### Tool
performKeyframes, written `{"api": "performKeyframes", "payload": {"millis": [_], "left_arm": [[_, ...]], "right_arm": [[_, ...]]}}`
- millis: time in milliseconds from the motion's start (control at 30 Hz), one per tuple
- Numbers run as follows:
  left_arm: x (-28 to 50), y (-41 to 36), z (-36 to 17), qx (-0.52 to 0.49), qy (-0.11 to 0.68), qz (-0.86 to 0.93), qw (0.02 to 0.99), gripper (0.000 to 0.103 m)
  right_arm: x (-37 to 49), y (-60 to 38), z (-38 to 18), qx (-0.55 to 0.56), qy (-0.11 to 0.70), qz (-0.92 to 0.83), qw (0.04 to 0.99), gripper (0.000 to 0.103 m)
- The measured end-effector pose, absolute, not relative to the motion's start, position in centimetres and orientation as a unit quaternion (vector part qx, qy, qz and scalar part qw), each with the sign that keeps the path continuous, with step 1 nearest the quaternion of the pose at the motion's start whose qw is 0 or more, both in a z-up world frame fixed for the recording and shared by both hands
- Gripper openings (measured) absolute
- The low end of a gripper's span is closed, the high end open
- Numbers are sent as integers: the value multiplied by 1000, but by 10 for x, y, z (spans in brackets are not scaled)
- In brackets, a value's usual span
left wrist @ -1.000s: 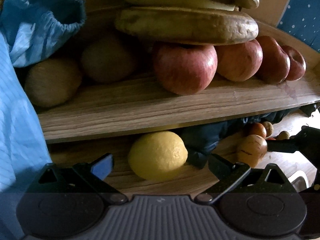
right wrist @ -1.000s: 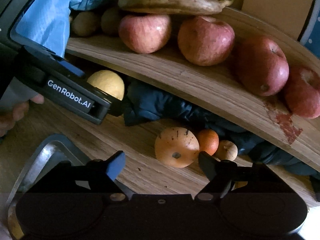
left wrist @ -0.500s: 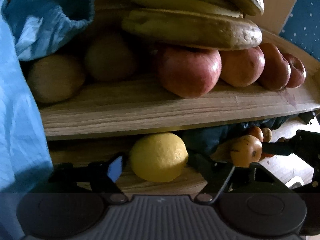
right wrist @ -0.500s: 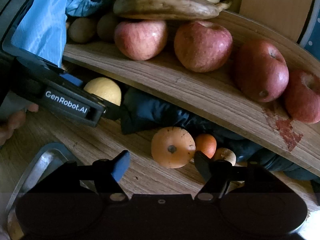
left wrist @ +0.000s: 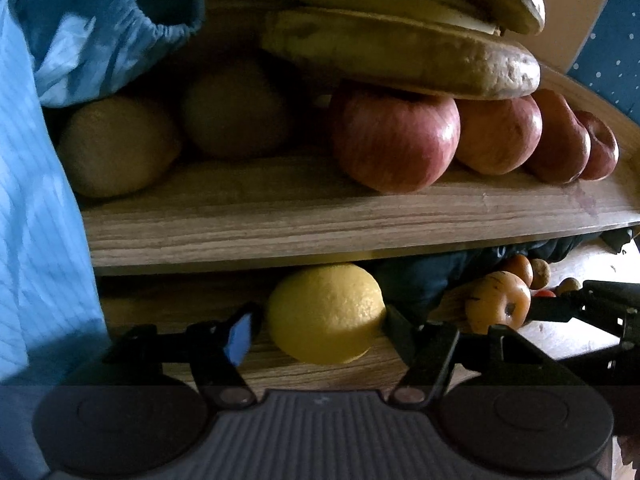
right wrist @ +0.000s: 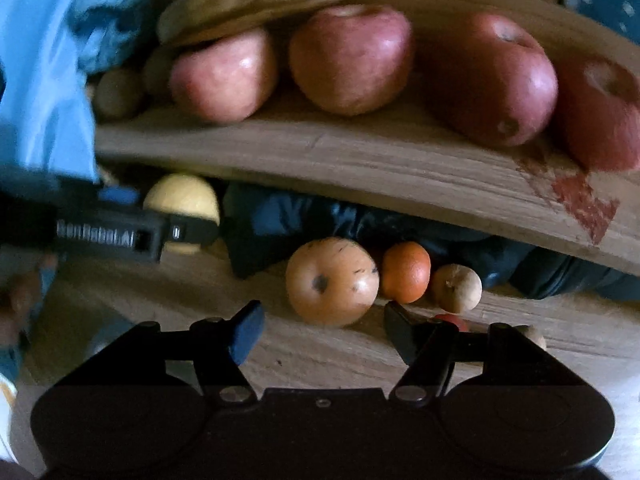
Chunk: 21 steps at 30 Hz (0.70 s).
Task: Organize fruits
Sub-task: 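Grasp the orange-brown apple with the right tool while the left tool grasps the lemon, then carry the apple in the right tool while the left tool carries the lemon to the tray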
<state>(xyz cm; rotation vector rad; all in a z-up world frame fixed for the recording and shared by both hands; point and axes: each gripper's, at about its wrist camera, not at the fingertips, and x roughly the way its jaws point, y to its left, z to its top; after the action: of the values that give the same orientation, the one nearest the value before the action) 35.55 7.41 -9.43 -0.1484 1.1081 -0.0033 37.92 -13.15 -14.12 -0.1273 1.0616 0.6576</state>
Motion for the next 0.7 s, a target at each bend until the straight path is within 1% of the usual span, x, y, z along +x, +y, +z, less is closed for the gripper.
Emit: {"api": "performKeyframes", "payload": {"millis": [167,233,267,333,367,700], "left_arm": [[358,74,-97,-74,526,3,848,72],[358,73,-99,-72,525,3,848,72],[358,72,-99,-71,525,4,848,72],[356,72,-99,-69,524,4,849,72],[356,72,-99,-67,524,4,849,72],[344,70,-102,-79,523,3,849,71]], "right_arm": [[385,-132,-141,-23,502,296,812,68],[385,-131,-141,-20,500,291,815,62],[384,-131,-141,-20,499,288,817,61],[383,-130,-140,-20,496,283,821,52],[383,-130,-138,-22,495,280,822,50],[374,-135,-142,-12,486,289,825,49]]}}
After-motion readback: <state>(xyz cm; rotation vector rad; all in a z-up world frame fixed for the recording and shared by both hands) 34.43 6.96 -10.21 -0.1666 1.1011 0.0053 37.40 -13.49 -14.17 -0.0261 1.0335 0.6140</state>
